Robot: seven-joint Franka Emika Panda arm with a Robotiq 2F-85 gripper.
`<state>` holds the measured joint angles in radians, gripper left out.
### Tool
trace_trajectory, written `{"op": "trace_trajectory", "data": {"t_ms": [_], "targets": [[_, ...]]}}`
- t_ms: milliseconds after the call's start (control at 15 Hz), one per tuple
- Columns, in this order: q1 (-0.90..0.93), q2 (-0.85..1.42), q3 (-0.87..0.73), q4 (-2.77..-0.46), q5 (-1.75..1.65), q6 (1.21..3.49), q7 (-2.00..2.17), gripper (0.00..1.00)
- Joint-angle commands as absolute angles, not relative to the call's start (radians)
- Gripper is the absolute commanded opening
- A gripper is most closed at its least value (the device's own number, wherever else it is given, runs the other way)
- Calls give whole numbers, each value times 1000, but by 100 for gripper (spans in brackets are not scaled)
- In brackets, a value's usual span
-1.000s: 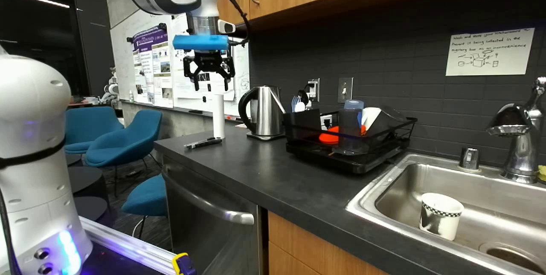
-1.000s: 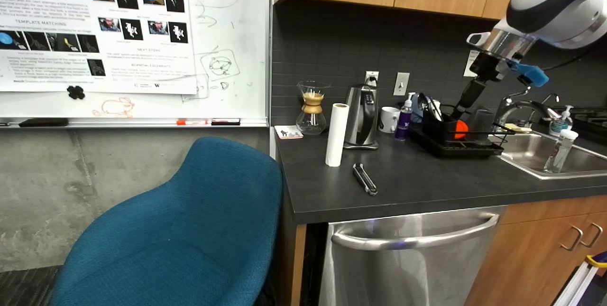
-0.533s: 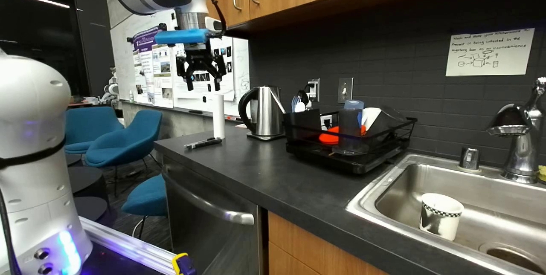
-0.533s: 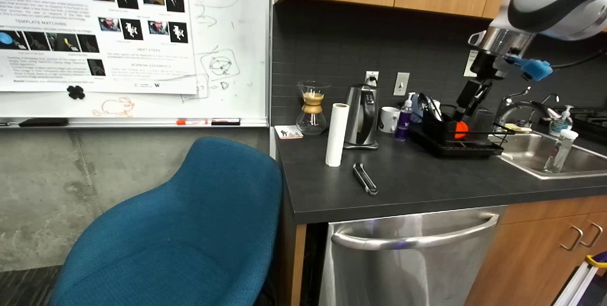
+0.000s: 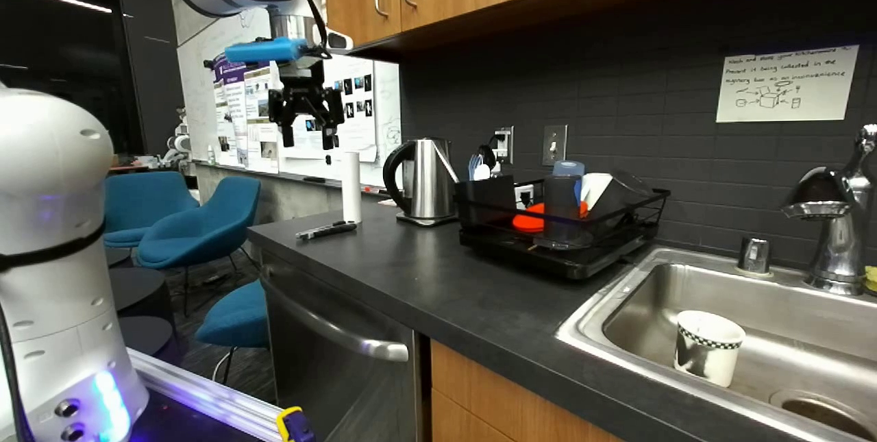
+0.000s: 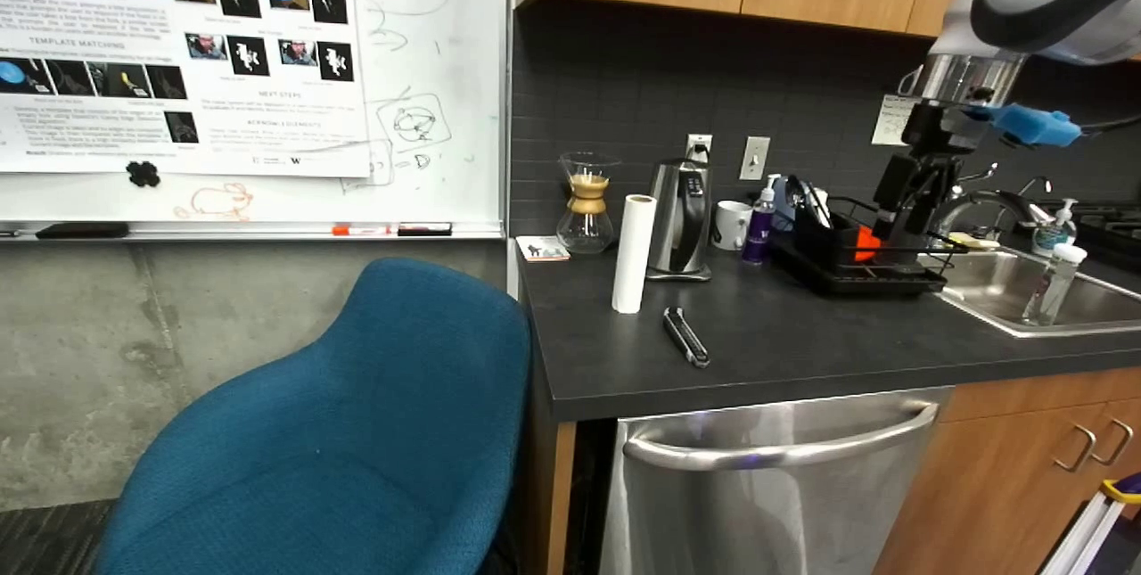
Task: Put the silver knife on the dishrack.
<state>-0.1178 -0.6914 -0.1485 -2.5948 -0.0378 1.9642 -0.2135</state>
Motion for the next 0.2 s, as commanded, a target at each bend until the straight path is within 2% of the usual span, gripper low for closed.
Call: {"op": "trace_trajectory", "data": {"t_ms": [0, 133], "targets": [[-136, -751, -142, -2602, -66, 1900, -173, 100], [-133, -768, -148, -2603, -58, 1877, -173, 100]]}}
